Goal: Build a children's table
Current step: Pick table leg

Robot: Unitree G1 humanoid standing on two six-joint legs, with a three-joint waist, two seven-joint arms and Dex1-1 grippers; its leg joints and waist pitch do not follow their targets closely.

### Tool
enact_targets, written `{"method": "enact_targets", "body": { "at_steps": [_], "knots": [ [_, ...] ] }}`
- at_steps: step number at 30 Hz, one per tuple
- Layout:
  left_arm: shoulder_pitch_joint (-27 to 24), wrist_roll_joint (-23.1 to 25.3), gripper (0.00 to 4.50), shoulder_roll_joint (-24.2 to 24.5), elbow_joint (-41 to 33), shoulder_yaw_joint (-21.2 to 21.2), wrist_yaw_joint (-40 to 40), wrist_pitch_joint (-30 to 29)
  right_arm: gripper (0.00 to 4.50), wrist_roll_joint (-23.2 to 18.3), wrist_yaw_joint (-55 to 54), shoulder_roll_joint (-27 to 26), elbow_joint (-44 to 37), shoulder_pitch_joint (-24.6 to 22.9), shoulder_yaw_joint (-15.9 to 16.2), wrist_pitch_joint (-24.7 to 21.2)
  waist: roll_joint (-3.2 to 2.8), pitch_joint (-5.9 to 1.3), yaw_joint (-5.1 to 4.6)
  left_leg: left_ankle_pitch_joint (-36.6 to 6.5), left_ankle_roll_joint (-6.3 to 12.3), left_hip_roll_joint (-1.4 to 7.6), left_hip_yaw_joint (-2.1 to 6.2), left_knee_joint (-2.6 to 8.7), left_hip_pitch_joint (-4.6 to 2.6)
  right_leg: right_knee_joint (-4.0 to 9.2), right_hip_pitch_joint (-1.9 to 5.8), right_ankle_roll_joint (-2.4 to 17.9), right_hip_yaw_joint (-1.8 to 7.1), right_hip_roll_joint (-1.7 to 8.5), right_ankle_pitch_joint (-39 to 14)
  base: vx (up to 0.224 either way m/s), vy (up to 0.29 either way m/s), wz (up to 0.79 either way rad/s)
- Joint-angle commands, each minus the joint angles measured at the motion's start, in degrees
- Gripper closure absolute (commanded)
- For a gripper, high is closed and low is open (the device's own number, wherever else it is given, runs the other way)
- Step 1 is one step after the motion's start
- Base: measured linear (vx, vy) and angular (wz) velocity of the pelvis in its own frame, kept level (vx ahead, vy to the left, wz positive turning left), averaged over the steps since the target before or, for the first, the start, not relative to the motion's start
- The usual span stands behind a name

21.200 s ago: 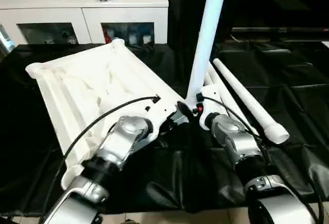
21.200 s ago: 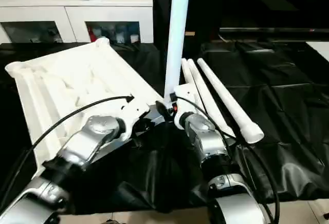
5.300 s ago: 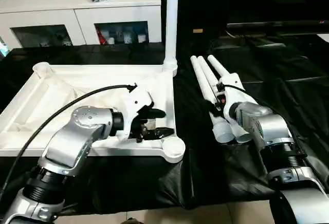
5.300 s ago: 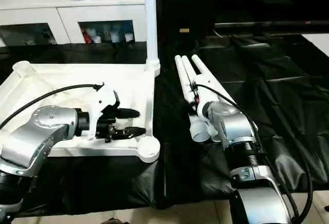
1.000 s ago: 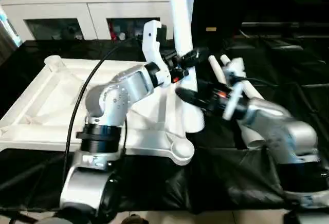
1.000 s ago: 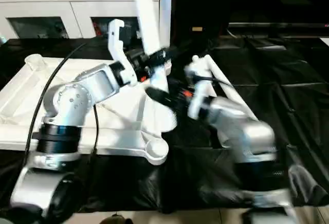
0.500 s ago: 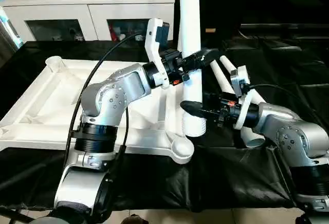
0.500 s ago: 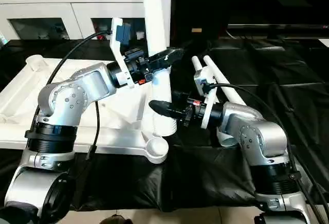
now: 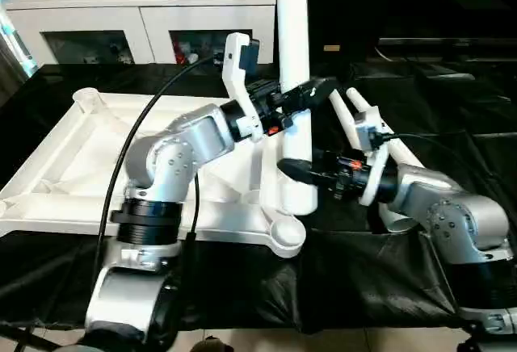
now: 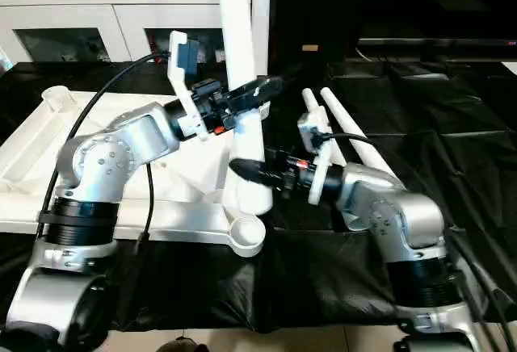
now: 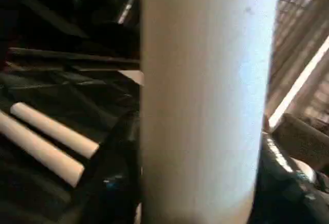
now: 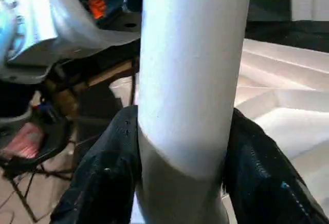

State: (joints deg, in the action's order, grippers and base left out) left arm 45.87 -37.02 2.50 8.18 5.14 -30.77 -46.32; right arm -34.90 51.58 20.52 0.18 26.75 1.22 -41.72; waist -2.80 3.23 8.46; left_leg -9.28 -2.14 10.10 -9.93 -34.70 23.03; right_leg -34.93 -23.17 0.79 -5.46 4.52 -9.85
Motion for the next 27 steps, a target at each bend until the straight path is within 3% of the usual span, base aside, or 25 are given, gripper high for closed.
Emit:
{"method": "enact_targets", "body": {
  "at_steps": [1,6,8,17,19,22,27],
  "knots": [
    [0.33,1.72,1.74,-0.75,-0.37,0.26,3.56,0.59,2.61,0.46,-0.94,-0.73,-2.43,0.03,0.14,0.97,1.1,-4.67,0.04,-8.33,2.26,2.87,1.13,3.46,-1.09,4.46,3.24,8.45,2.85,4.36,-14.28,0.0,0.0,0.0],
    [-0.28,2.88,1.64,-4.86,-2.19,2.41,12.55,1.59,2.61,0.84,-2.07,-1.41,-2.7,0.09,0.14,1.39,0.9,-4.67,0.04,-8.92,2.06,2.83,1.09,3.36,-1.09,4.71,3.32,8.09,2.85,4.36,-14.49,0.0,0.0,0.0],
    [-0.52,3.4,1.92,-5.24,-2.75,1.84,13.03,1.82,2.61,1.1,-2.34,-1.39,-2.62,0.12,0.14,1.52,1.08,-4.7,0.09,-8.46,2.4,2.7,1.13,3.31,-0.94,4.69,3.41,7.82,2.77,4.31,-14.44,0.0,0.0,0.0],
    [-1.45,6.83,2.61,-4.91,-2.24,-0.4,15.06,3.45,2.61,3.06,-4.45,-1.16,-2.86,0.01,0.21,2.88,0.83,-4.62,-0.22,-9.43,2.16,2.77,1.21,3.44,-1.11,4.87,3.22,7.47,2.75,4.16,-14.7,0.0,0.0,0.0],
    [-1.54,7.0,2.63,-4.52,-2.23,-0.96,13.87,4.48,2.05,2.24,-2.89,-0.69,-3.33,-0.15,0.44,2.43,0.96,-4.64,-0.19,-9.35,2.14,2.73,1.18,3.42,-1.07,4.84,3.28,7.45,2.79,4.21,-14.55,0.0,0.0,0.0],
    [-1.88,7.32,2.65,-4.34,-2.73,-1.65,12.28,6.44,1.88,1.05,-2.2,-0.22,-3.06,0.22,0.16,0.88,1.01,-4.59,-0.18,-9.46,2.49,2.77,1.17,3.43,-1.12,4.9,3.25,7.42,2.81,4.21,-14.83,0.0,0.0,0.0],
    [-2.48,7.65,2.65,-2.9,-3.73,-3.96,8.6,7.09,1.35,4.04,-0.23,3.16,1.19,2.59,2.06,0.41,1.17,-4.62,-0.19,-8.99,2.49,2.8,1.17,3.38,-1.12,4.7,3.26,7.34,2.81,4.2,-14.89,0.0,0.0,0.0]
  ]
}}
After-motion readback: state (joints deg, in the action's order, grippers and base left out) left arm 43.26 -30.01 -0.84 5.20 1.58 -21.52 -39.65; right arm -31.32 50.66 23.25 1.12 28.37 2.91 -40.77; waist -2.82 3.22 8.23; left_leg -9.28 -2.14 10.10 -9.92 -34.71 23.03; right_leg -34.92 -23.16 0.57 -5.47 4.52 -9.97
